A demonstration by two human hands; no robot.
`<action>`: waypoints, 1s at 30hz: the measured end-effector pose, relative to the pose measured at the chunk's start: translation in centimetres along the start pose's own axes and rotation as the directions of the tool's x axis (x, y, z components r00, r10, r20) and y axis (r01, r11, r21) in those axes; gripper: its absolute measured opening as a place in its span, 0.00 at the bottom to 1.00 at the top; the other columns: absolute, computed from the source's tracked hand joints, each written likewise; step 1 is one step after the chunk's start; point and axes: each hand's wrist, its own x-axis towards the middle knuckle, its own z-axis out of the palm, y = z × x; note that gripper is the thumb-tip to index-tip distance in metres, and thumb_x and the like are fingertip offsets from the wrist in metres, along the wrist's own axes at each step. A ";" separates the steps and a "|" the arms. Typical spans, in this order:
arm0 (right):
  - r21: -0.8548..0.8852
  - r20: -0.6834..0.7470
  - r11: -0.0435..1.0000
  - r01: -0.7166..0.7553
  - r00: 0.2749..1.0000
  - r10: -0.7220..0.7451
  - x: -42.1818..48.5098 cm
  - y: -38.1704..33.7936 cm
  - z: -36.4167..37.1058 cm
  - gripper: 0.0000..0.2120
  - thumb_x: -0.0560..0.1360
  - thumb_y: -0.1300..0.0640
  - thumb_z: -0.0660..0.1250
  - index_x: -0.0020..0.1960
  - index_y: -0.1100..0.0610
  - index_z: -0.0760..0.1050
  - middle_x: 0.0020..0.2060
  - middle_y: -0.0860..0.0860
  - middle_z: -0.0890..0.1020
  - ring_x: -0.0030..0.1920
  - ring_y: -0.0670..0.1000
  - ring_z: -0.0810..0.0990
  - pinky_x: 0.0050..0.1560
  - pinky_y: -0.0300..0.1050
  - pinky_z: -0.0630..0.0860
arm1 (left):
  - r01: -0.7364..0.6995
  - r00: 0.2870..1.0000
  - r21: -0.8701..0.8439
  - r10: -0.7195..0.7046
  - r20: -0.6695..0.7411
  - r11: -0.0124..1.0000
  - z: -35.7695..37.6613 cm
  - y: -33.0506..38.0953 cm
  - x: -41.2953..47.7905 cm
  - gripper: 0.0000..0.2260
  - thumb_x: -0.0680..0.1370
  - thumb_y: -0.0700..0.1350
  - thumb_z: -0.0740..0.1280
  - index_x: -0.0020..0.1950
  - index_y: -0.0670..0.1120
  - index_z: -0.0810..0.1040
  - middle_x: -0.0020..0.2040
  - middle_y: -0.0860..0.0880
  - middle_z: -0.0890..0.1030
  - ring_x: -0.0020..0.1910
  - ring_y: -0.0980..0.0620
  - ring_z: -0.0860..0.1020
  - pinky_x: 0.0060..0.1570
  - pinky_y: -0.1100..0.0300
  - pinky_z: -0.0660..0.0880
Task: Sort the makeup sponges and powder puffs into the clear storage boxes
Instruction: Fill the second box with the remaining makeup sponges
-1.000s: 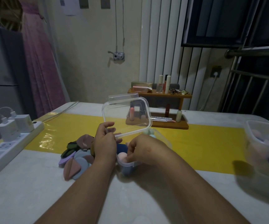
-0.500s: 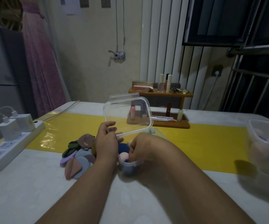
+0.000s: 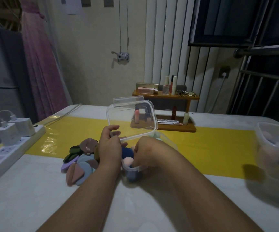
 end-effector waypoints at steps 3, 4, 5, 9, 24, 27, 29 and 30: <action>-0.032 -0.009 0.999 0.043 0.999 -0.043 -0.2 0.1 0.1 0.14 0.75 0.54 0.71 0.60 0.57 0.81 0.52 0.56 0.83 0.54 0.56 0.81 0.56 0.50 0.79 | 0.004 1.000 0.007 -0.004 -0.002 1.000 0.0 -0.1 0.1 0.23 0.73 0.30 0.52 0.46 0.55 0.77 0.52 0.47 0.77 0.54 0.41 0.78 0.45 0.52 0.80; -0.023 -0.012 0.998 0.065 0.998 -0.065 -0.4 0.2 0.1 0.14 0.75 0.55 0.71 0.59 0.57 0.81 0.51 0.56 0.83 0.54 0.56 0.81 0.56 0.51 0.79 | 0.003 1.000 0.008 -0.003 -0.002 1.000 0.0 -0.1 0.0 0.23 0.73 0.30 0.53 0.46 0.55 0.77 0.52 0.46 0.77 0.54 0.41 0.78 0.45 0.52 0.80; -0.004 -0.012 0.996 0.086 0.996 -0.086 -0.7 0.3 0.0 0.13 0.75 0.55 0.70 0.58 0.57 0.82 0.51 0.57 0.84 0.54 0.56 0.81 0.57 0.51 0.79 | 0.001 1.000 0.010 -0.001 0.000 1.000 0.0 0.0 0.0 0.22 0.74 0.30 0.53 0.47 0.55 0.77 0.52 0.46 0.77 0.55 0.41 0.77 0.45 0.52 0.80; 0.160 0.003 0.980 0.117 0.993 -0.119 -1.8 1.0 -0.5 0.14 0.75 0.50 0.67 0.55 0.57 0.84 0.49 0.55 0.84 0.51 0.54 0.81 0.47 0.47 0.76 | 0.003 1.000 0.004 -0.003 0.004 1.000 0.0 0.1 0.0 0.22 0.74 0.29 0.52 0.47 0.54 0.77 0.51 0.47 0.76 0.55 0.41 0.77 0.47 0.50 0.81; 0.256 -0.348 0.936 0.243 0.926 -0.145 -3.4 1.7 -0.4 0.09 0.71 0.53 0.67 0.36 0.54 0.83 0.34 0.51 0.81 0.38 0.50 0.78 0.37 0.49 0.74 | 0.020 1.000 -0.008 -0.020 -0.008 1.000 -0.5 0.9 -0.1 0.22 0.75 0.28 0.52 0.47 0.53 0.76 0.50 0.47 0.75 0.47 0.48 0.76 0.42 0.55 0.78; 0.329 -0.448 0.895 0.302 0.884 -0.134 -3.0 2.4 -0.6 0.09 0.69 0.53 0.65 0.33 0.54 0.79 0.31 0.51 0.78 0.38 0.53 0.78 0.40 0.53 0.77 | 0.035 0.999 -0.003 -0.035 -0.014 0.999 -0.6 0.9 -0.1 0.21 0.74 0.28 0.53 0.48 0.52 0.76 0.51 0.48 0.76 0.48 0.47 0.76 0.44 0.53 0.79; 0.411 -0.536 0.850 0.329 0.842 -0.067 -2.4 3.4 -0.5 0.10 0.70 0.55 0.64 0.33 0.57 0.78 0.31 0.53 0.79 0.38 0.56 0.78 0.40 0.56 0.77 | 0.046 0.999 -0.003 -0.046 -0.020 0.999 -0.6 1.0 -0.2 0.22 0.74 0.28 0.53 0.48 0.52 0.77 0.52 0.47 0.76 0.48 0.47 0.76 0.46 0.51 0.80; 0.448 -0.576 0.830 0.332 0.817 -0.015 -2.1 4.0 -0.5 0.10 0.69 0.55 0.63 0.33 0.58 0.78 0.31 0.55 0.79 0.37 0.57 0.78 0.39 0.56 0.77 | 0.047 0.999 0.000 -0.047 -0.026 0.999 -0.6 1.1 -0.2 0.22 0.74 0.28 0.53 0.48 0.52 0.77 0.52 0.47 0.76 0.48 0.47 0.76 0.47 0.51 0.80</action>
